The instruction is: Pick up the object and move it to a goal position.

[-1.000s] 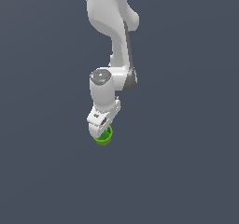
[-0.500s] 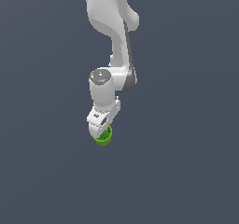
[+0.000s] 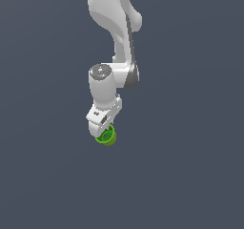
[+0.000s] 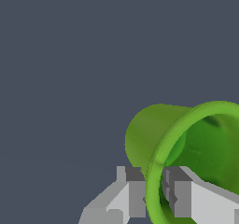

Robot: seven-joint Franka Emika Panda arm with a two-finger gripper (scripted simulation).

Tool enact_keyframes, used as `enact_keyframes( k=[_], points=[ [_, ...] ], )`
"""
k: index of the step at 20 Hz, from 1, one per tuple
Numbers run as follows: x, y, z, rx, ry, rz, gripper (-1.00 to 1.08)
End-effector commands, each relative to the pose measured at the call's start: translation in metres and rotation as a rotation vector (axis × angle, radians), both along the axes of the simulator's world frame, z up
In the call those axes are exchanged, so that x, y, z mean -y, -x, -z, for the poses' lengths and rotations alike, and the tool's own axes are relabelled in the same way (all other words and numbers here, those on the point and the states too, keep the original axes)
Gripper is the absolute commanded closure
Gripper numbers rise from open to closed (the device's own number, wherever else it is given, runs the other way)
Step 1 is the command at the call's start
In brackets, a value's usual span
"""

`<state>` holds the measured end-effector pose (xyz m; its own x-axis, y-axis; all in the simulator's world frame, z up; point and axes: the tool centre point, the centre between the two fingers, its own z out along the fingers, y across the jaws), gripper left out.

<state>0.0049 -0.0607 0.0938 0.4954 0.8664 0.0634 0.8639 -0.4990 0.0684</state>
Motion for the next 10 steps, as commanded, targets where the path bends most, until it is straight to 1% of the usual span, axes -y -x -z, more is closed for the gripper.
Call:
enact_keyframes(
  k=[1,5,10],
  points=[
    [0.003,0.003,-0.014,0.004,0.001,0.0,1.08],
    [0.009,0.011,-0.042,0.003,0.001,0.0,1.08],
    [0.019,0.026,-0.088,0.003,0.002,-0.001,1.08]
  ],
)
